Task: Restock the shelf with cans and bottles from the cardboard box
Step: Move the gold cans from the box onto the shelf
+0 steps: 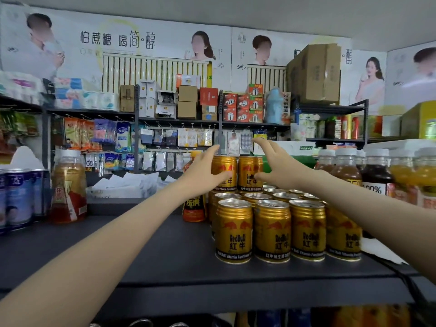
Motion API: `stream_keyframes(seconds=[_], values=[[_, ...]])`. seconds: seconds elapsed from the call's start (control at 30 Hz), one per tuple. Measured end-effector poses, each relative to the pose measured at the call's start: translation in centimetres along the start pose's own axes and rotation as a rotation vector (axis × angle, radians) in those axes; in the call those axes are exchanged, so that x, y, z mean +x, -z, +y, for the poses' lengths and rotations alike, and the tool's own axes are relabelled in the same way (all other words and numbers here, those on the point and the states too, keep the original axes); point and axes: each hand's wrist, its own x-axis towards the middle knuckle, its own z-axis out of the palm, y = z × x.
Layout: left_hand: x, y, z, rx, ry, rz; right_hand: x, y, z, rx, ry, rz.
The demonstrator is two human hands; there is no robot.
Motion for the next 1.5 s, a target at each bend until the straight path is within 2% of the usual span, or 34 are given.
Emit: stream_keyframes(seconds=[0.27,0.47,0.63,0.8,1.03,1.27,1.37,1.5], values=[[-8.3,4.2,1.6,0.043,0.008,0.172,-2.1,1.9,-8.8,0.051,0.231,0.207],[-19.5,8.7,1.7,0.061,0.183,0.361,-5.8,-0.8,-19.7,0.288,0.540,0.215],[-34.1,10.0,0.8,0.243,0.419,0.471,-13.2,-7.7,-28.1,0.583,0.694,0.014],[-50.9,9.0,-1.3,0.356,0.804,0.434,-23.4,-17.2,-36.7,0.730,0.739,-0.290],[-70.6,9.4,-3.7,0.314,1.272,0.361,-34.4,-27.7,-48.4,0.706,0.846,-0.731],[-84.6,15.0,-9.0,0.364,1.531,0.302,-37.7,-35.5,-62.4,0.580,0.981,-0.802],[-88.7,18.8,-12.3,0.358,1.584,0.262,-39.0,-38.7,-68.8,0.519,1.028,-0.850],[-92.0,23.2,-16.4,0.345,1.605,0.171,-40.0,-42.5,-75.1,0.469,1.087,-0.831]])
